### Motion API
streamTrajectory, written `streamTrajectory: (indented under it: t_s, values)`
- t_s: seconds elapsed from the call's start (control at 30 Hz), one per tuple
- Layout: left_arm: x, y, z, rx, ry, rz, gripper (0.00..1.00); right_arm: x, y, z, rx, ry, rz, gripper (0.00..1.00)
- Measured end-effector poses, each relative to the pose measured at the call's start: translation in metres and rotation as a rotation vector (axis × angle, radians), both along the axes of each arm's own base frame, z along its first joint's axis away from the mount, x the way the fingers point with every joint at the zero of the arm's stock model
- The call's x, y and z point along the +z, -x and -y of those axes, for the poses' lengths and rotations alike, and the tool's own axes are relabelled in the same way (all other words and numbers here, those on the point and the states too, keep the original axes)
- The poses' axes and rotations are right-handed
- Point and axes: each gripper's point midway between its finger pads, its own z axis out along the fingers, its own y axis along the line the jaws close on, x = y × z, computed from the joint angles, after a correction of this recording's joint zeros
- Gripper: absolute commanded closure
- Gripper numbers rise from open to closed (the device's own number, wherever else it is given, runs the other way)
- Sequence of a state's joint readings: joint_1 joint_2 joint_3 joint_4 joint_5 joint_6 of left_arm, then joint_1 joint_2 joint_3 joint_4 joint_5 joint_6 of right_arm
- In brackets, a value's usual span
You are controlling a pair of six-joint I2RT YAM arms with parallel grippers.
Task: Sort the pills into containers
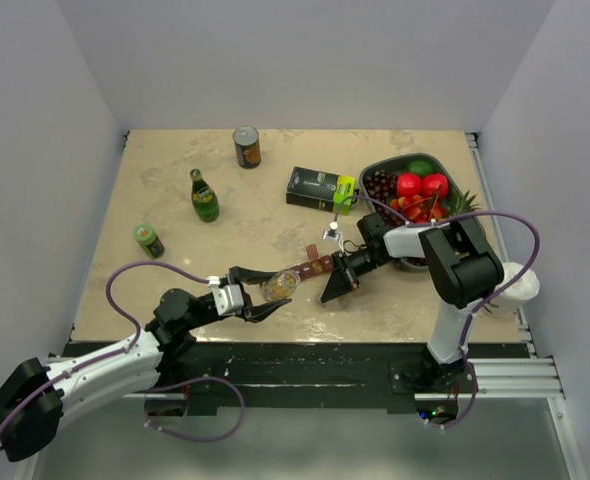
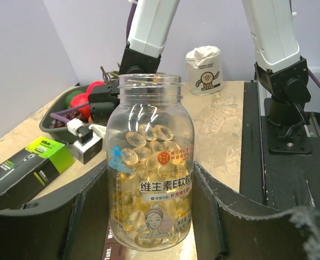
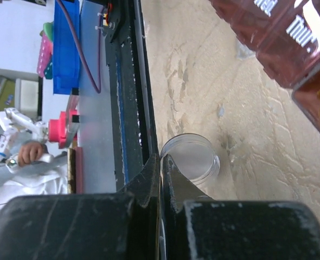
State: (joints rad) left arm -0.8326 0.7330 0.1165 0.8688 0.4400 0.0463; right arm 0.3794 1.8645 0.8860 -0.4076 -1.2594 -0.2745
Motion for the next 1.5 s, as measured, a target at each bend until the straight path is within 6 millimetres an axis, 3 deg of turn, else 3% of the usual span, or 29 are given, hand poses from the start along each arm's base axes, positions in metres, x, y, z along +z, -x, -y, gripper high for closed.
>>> streamTrajectory:
  t_s: [0.33,0.7,1.5]
  values:
    - [-0.0005,-0.0004,-0.0001,0.002,-0.001,-0.002,1.0,-0.0119,0.0024,-0.0024,-0.024,0.001,-0.075,0.98]
    - [-0.0006,-0.0003,-0.0001,0.002,-0.002,-0.002,1.0,-0.0115,0.0035,-0.0051,-0.022,-0.014,-0.104,0.97]
    - [-0.0008,-0.0004,0.0,0.002,-0.002,-0.003,1.0,-0.0121,0.0025,-0.0057,-0.038,-0.002,-0.126,0.85]
